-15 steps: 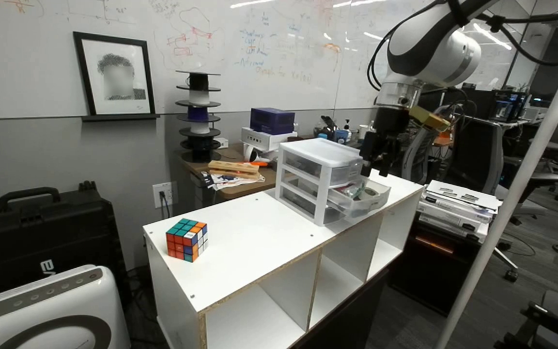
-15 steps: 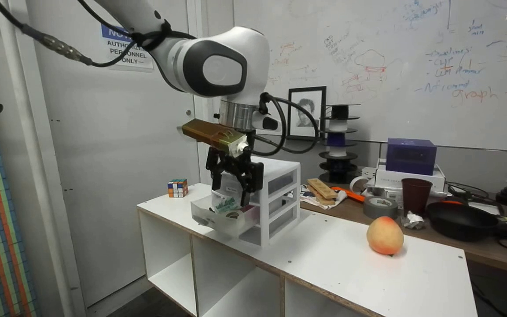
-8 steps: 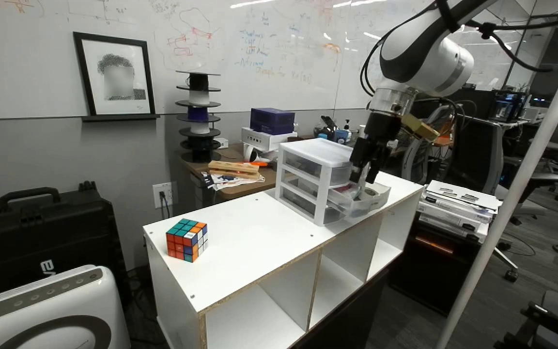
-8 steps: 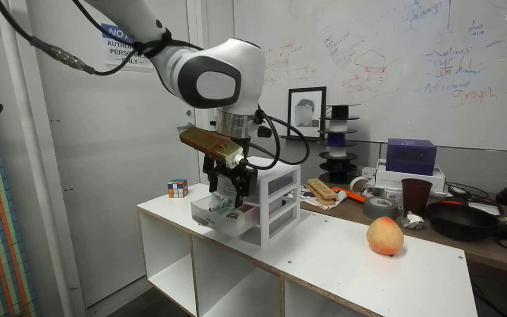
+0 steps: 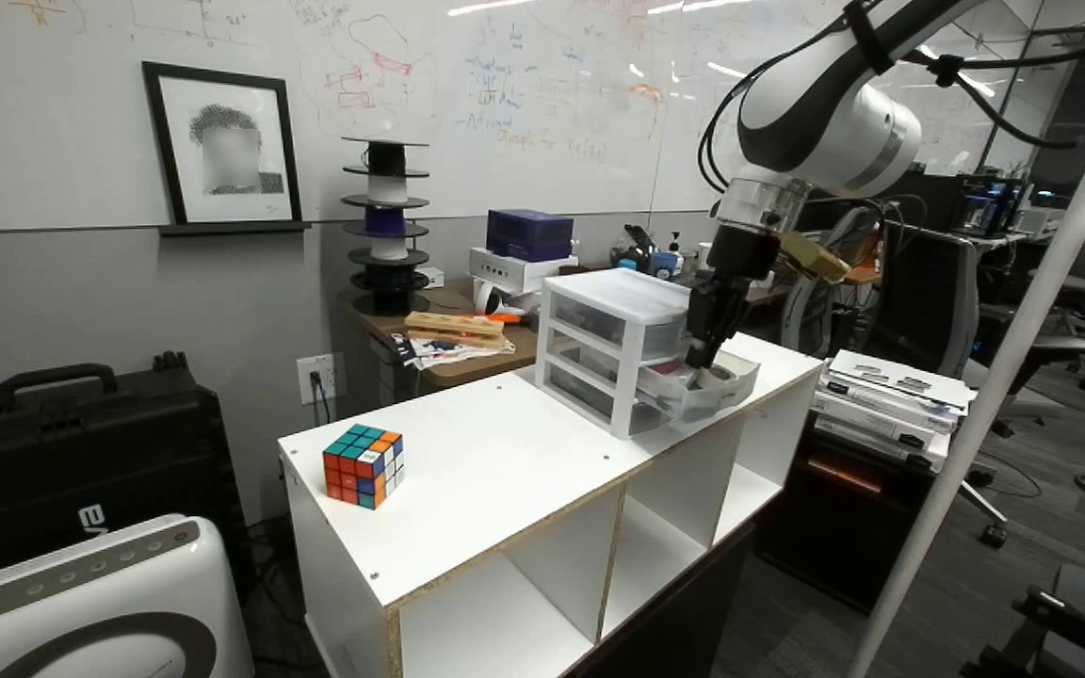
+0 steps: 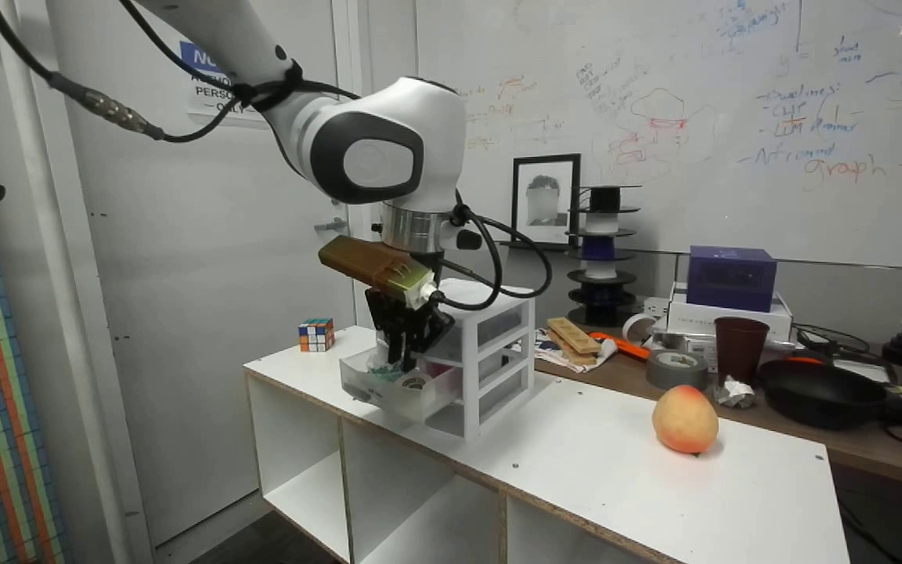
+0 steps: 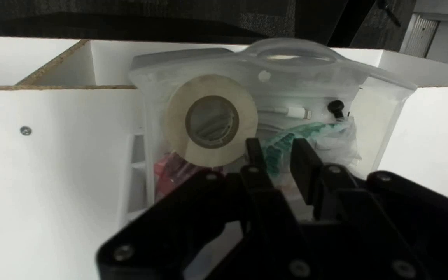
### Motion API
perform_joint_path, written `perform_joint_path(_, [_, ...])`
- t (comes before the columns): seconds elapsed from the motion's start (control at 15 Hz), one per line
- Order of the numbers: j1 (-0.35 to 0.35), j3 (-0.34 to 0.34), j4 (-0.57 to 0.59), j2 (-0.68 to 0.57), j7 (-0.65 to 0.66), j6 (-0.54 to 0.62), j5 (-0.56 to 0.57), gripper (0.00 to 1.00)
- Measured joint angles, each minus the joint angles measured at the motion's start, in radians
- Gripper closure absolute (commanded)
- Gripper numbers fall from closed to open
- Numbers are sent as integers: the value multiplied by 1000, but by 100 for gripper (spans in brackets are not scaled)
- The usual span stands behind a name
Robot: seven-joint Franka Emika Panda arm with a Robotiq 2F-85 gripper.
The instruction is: Pick the masking tape and the plastic and put them in the drawer, then close it
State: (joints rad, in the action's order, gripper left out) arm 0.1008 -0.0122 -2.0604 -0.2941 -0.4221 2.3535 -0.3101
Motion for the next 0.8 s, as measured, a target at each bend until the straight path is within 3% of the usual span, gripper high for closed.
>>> perform_joint_path(0.8, [9,-12,-6,43,0,-10,-2,89])
